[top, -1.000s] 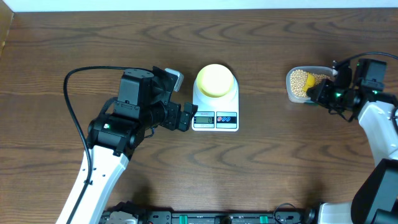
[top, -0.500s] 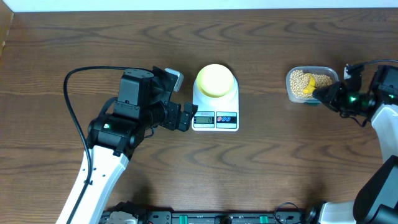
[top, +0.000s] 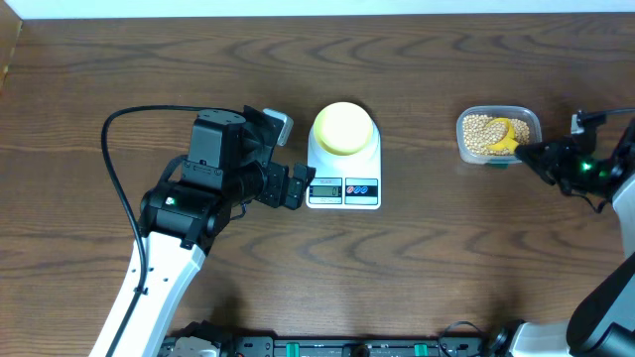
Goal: Scoop item into bowl and weigh 50g on scale
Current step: 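Drag the scoop through the soybeans with the right gripper to fill it, then carry the filled scoop left over the yellow bowl with the right gripper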
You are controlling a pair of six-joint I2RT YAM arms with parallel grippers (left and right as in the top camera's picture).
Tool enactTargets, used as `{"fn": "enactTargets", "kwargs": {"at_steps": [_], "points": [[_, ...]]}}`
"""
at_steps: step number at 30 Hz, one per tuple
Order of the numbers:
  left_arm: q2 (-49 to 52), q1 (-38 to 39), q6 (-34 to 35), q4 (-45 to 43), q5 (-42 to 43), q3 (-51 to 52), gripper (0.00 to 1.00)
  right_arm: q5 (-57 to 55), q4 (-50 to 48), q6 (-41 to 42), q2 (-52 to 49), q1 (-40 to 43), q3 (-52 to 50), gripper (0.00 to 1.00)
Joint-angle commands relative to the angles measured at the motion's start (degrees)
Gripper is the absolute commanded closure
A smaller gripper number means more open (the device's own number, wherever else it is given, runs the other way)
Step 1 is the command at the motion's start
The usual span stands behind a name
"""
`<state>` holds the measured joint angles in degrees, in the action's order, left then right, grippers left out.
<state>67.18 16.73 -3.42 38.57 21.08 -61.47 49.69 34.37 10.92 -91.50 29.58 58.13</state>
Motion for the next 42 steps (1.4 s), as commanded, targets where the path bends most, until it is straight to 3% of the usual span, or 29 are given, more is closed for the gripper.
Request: {"fn": "enactTargets", "kwargs": {"at_steps": [1,10,22,35,42], "points": [[0.17,0.13,-0.57,-0.07,0.52,0.11,0.01,6.49,-0.57,0.39,-0.39,3.04,-2.1,0.99],[0.17,0.13,-0.57,-0.07,0.52,0.11,0.01,22.69,-6.21,0.37,-0.39,11.04,-8.04,0.99],[0.17,0.13,-0.57,-0.07,0.52,0.11,0.01,31.26,-6.32,10.38,-0.39,14.38,-8.04,0.99],[0.17,0.13,-0.57,-0.09,0.52,0.11,0.01,33.44,-9.84,17.57,-0.39,4.81,-8.04,0.99],[0.17,0.11,-0.57,-0.07,0.52,0.11,0.01,28.92,-26.77,35.06,-0.39,-8.66,-8.04,0.99]]}}
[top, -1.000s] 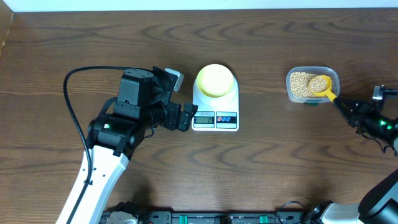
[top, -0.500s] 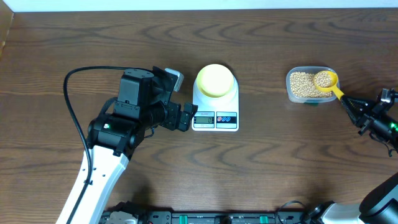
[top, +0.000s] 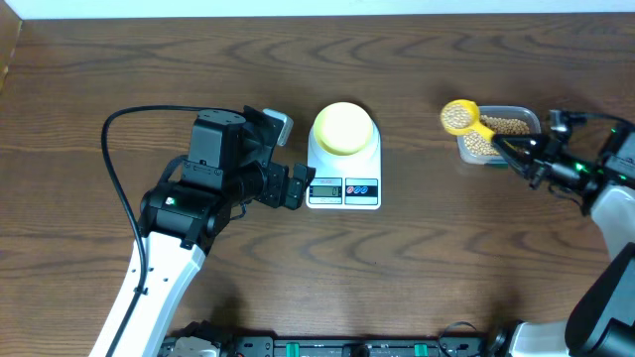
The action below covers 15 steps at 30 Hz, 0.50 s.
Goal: Scoop item into bowl and weigh 50g on scale
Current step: 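Carry the filled scoop left over the yellow bowl with the right gripper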
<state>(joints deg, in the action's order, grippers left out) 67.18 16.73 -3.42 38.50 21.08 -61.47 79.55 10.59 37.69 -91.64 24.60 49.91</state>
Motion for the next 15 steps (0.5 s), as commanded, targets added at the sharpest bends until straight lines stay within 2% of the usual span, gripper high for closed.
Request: {"fn": "enactTargets", "kwargs": {"at_steps": [1,7,15], "points": [[0.17,0.13,-0.57,0.0,0.52,0.11,0.01,-1.86,-6.64,11.63,-0.26,-5.88,0.17,0.99],[0.17,0.11,-0.57,0.0,0.52,0.11,0.01,-8.59,-22.34,27.04,-0.26,-16.52,0.17,0.99],[0.17,0.11,-0.57,0.0,0.52,0.11,0.01,-20.41,-28.85,28.0,-0.26,-26.4,0.17,0.99]]}}
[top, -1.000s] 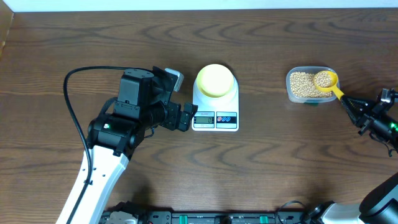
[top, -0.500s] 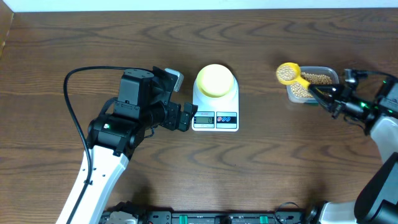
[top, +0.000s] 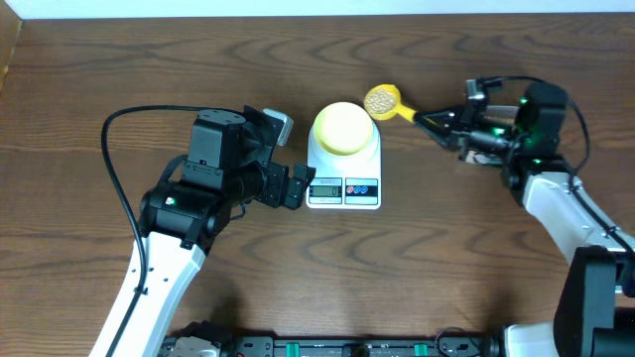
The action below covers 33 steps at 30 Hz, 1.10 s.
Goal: Scoop item into bowl and weigh 50g on scale
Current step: 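Carry the filled scoop left over the yellow bowl with the right gripper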
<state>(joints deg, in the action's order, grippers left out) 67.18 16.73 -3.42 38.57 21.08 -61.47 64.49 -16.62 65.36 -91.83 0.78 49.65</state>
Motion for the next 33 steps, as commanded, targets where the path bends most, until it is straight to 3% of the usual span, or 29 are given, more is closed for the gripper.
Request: {"fn": "enactTargets", "kwargs": {"at_steps": [1,7,9,19,25,33], "points": [[0.17,0.13,-0.57,-0.09,0.52,0.11,0.01,-7.06,-2.78,-1.53,-0.07,-3.67,0.44,0.99],[0.17,0.11,-0.57,-0.07,0.52,0.11,0.01,-13.16,-3.3,-13.49,-0.07,-8.5,0.44,0.99],[0.17,0.11,-0.57,-0.07,0.52,0.11,0.01,-14.73,-2.23,-21.0,-0.07,-10.38,0.44,0.99],[0.17,0.11,-0.57,-0.09,0.52,0.13,0.01,-21.88,2.75,-38.4,-0.07,-13.77,0.44,0.99],[0.17,0.13,-0.57,-0.07,0.52,0.11,0.01,-31.19,3.78,-43.89,-0.07,-17.75,0.44,0.99],[0.17,0.11,-0.57,-0.09,0.52,0.11,0.01,-34.21,5.66,-48.78,-0.07,-17.92,0.44,0.99]]}}
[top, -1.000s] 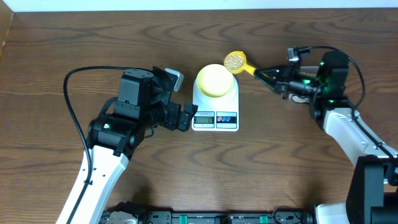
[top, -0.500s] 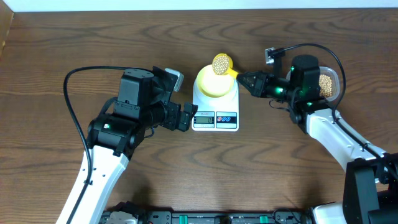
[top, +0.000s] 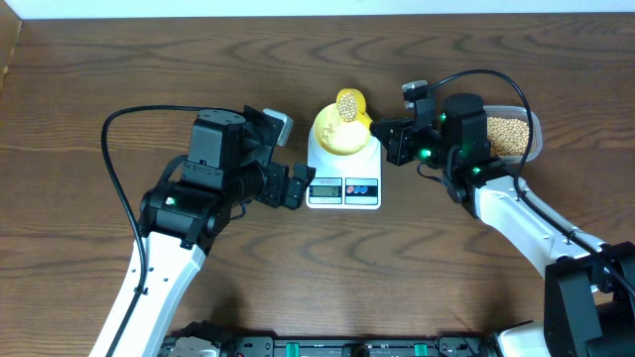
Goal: Scoop item into bowl and weigh 50g on scale
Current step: 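Carry the filled scoop left over the yellow bowl with the right gripper, then tilt the scoop with the right gripper to pour soybeans into the bowl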
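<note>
A yellow bowl (top: pixel 342 134) sits on a white digital scale (top: pixel 343 178) at the table's middle. My right gripper (top: pixel 382 127) is shut on the handle of a yellow scoop (top: pixel 350 104), whose head, full of pale beans, hangs over the bowl's far side. Behind the right arm a clear tub of beans (top: pixel 514 134) stands at the right. My left gripper (top: pixel 298 186) rests just left of the scale's display; its jaws look close together with nothing seen between them.
A black cable (top: pixel 124 169) loops from the left arm over the table's left part. The right arm's forearm (top: pixel 526 223) stretches across the table's right side. The table's far edge runs along the top of the view.
My right gripper has moved left with the loaded scoop, from just right of the bowl to over the bowl. The left arm has not moved.
The scoop first lay in the bean tub with my right gripper on its handle. Then it was lifted out, full of beans, left of the tub. It was then near the bowl's right rim, and now it is over the bowl.
</note>
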You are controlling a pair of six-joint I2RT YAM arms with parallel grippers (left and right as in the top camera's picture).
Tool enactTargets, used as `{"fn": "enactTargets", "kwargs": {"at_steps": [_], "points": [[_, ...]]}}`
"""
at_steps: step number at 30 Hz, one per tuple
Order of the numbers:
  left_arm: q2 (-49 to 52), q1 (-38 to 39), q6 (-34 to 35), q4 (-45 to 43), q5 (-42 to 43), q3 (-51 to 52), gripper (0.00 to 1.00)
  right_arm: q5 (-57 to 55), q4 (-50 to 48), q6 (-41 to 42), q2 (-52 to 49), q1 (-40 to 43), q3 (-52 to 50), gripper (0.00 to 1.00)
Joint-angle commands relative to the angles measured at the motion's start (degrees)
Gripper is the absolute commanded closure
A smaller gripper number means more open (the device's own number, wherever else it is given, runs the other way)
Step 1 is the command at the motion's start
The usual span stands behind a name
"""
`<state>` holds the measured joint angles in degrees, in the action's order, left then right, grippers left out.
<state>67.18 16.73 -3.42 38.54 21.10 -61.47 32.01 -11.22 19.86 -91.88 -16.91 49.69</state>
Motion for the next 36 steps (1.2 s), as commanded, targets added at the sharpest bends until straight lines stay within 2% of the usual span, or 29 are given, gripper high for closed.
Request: {"fn": "enactTargets", "kwargs": {"at_steps": [1,36], "points": [[0.17,0.11,-0.57,-0.04,0.5,0.11,0.01,-1.73,0.33,-3.3,-0.02,-0.24,0.39,0.99],[0.17,0.11,-0.57,-0.04,0.5,0.11,0.01,-5.11,2.71,-20.63,4.48,-0.46,0.46,0.99]]}}
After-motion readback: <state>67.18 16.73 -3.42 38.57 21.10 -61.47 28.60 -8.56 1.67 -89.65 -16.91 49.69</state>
